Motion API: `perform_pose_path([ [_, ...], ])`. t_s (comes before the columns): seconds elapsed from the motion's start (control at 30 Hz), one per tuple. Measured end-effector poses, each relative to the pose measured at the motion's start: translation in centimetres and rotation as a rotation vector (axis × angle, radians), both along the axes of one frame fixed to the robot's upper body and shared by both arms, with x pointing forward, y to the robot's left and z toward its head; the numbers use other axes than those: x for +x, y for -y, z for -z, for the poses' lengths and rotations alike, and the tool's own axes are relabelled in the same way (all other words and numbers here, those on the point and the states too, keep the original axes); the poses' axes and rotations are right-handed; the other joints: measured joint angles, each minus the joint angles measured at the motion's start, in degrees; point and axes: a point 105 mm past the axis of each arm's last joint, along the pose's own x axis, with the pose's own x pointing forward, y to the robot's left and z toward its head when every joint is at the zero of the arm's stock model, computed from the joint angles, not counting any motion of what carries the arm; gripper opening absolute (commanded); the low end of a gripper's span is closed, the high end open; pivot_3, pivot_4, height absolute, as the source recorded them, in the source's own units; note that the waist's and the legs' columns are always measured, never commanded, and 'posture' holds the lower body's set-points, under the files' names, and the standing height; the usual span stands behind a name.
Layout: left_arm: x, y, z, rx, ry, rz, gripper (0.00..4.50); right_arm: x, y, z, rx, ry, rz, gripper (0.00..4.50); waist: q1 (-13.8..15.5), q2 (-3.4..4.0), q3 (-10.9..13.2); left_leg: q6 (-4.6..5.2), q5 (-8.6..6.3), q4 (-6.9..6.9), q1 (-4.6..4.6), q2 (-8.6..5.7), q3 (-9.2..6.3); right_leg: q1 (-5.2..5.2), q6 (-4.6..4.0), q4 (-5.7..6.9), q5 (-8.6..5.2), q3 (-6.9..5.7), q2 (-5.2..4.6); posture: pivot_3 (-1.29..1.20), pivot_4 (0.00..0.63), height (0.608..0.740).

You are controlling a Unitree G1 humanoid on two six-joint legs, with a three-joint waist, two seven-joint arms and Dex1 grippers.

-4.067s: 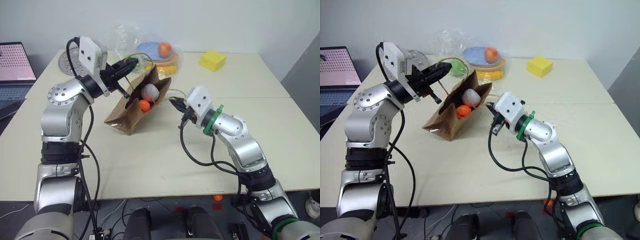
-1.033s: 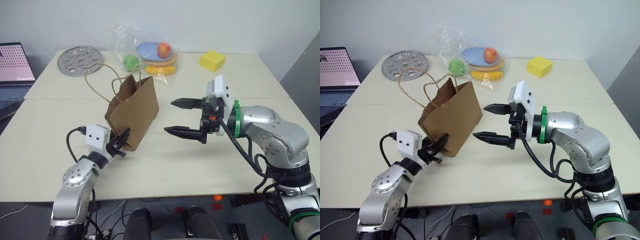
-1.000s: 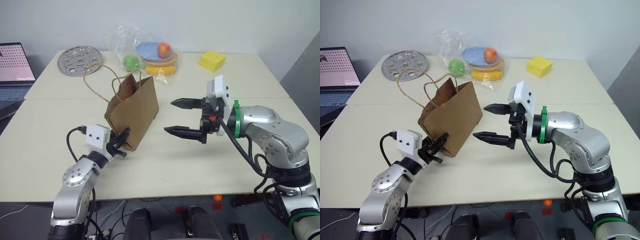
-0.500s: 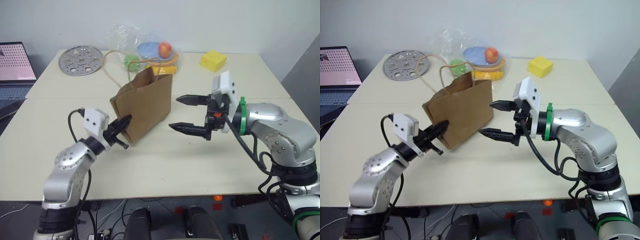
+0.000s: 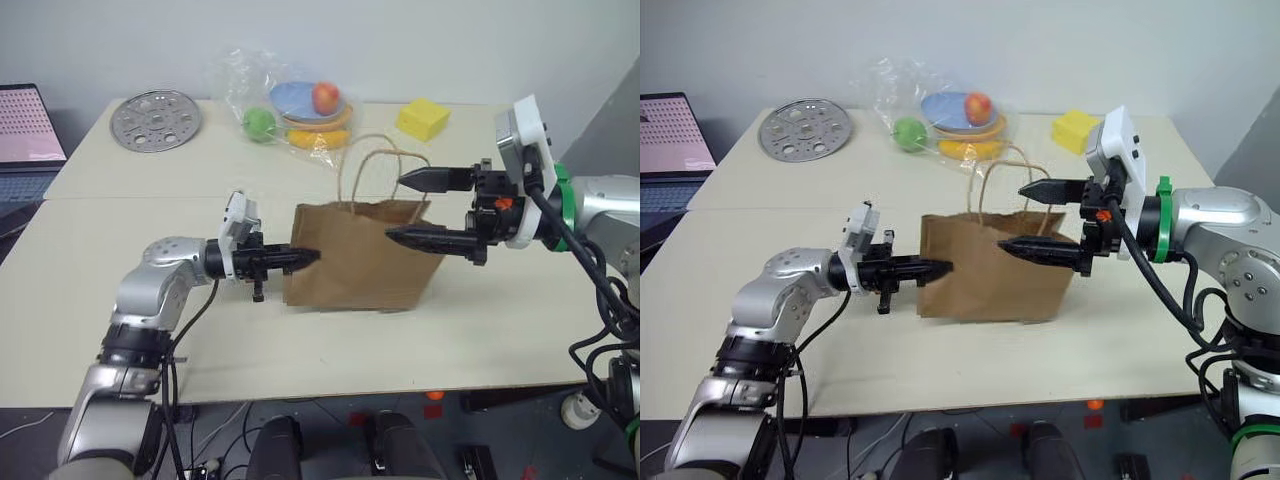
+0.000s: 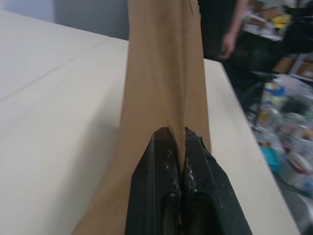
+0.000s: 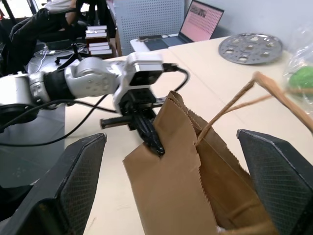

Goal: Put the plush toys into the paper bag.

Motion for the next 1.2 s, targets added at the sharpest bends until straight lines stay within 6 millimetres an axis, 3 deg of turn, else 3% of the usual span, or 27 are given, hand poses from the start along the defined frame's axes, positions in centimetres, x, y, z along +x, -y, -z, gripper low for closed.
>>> perform_pose_path([
  [0.17,2.1,0.2,1.4,0.069,0.075,-0.001,0.06,-1.0,-0.2,0.8,-0.017,-0.024,-0.002,4.50,0.1,0.00,0.0,0.00,0.00,0.06,-0.09,-0.03,0.02,0.00,0.02,-0.06,0.01,0.05,-0.02,0.00,0.150,0.740],
  [0.27,2.4,-0.2,2.2,0.097,0.077,-0.001,0.06,-0.9,-0.1,0.8,-0.018,-0.031,0.010,4.50,-0.1,0.00,0.0,0.01,0.00,0.07,-0.13,-0.01,0.03,-0.05,0.05,-0.05,0.03,0.07,-0.03,0.00,0.150,0.740],
  [0.37,2.3,-0.6,2.3,0.120,0.084,0.009,0.61,-0.9,0.1,0.8,-0.022,-0.030,0.017,4.50,-0.1,0.00,0.0,0.01,0.00,0.07,-0.13,0.02,-0.02,-0.06,0.05,0.00,0.03,0.01,0.00,0.00,0.150,0.740],
  [0.5,2.6,-1.2,2.2,0.115,0.087,-0.031,1.85,-0.7,0.1,0.8,-0.017,-0.032,0.019,4.50,-0.1,0.00,0.0,0.01,0.00,0.07,-0.13,0.04,-0.04,-0.06,0.07,0.04,0.04,-0.02,0.01,0.00,0.150,0.740],
  [0.73,1.6,-4.0,-0.5,0.108,0.114,-0.122,4.05,-0.4,0.7,0.9,-0.009,-0.045,0.041,4.50,-0.2,0.00,0.0,0.00,0.00,0.06,-0.14,0.12,-0.05,-0.10,0.18,0.11,0.08,-0.03,0.06,0.00,0.150,0.740],
  [0.8,0.6,-5.6,-1.5,0.106,0.107,-0.177,4.46,-0.3,1.9,0.8,0.000,-0.064,0.084,4.50,-0.2,0.01,0.0,-0.01,-0.02,0.04,-0.13,0.19,-0.06,-0.09,0.21,0.13,0.04,-0.03,0.07,0.00,0.150,0.740],
  [0.9,-0.4,-7.2,-3.1,0.087,0.105,-0.265,4.46,-0.1,4.5,0.9,0.005,-0.089,0.194,4.50,0.0,0.00,0.0,-0.02,-0.02,0.04,-0.10,0.21,-0.10,-0.06,0.21,0.16,-0.02,-0.07,0.00,0.00,0.150,0.740],
  [1.03,-1.3,-9.3,-3.8,0.151,0.082,-0.478,4.46,0.2,9.4,4.3,-0.045,-0.189,0.414,4.50,0.3,-0.05,0.0,-0.04,-0.03,0.07,0.00,0.15,-0.13,0.13,0.34,0.12,-0.14,-0.09,-0.23,0.00,0.150,0.740],
  [1.2,-1.8,-8.1,-3.6,0.185,0.120,-0.559,4.46,2.5,13.4,6.5,-0.038,-0.110,0.650,4.50,0.0,-0.04,0.0,0.00,0.00,0.29,0.12,0.09,0.04,0.17,0.53,0.11,-0.15,0.22,-0.28,0.00,0.150,0.740],
])
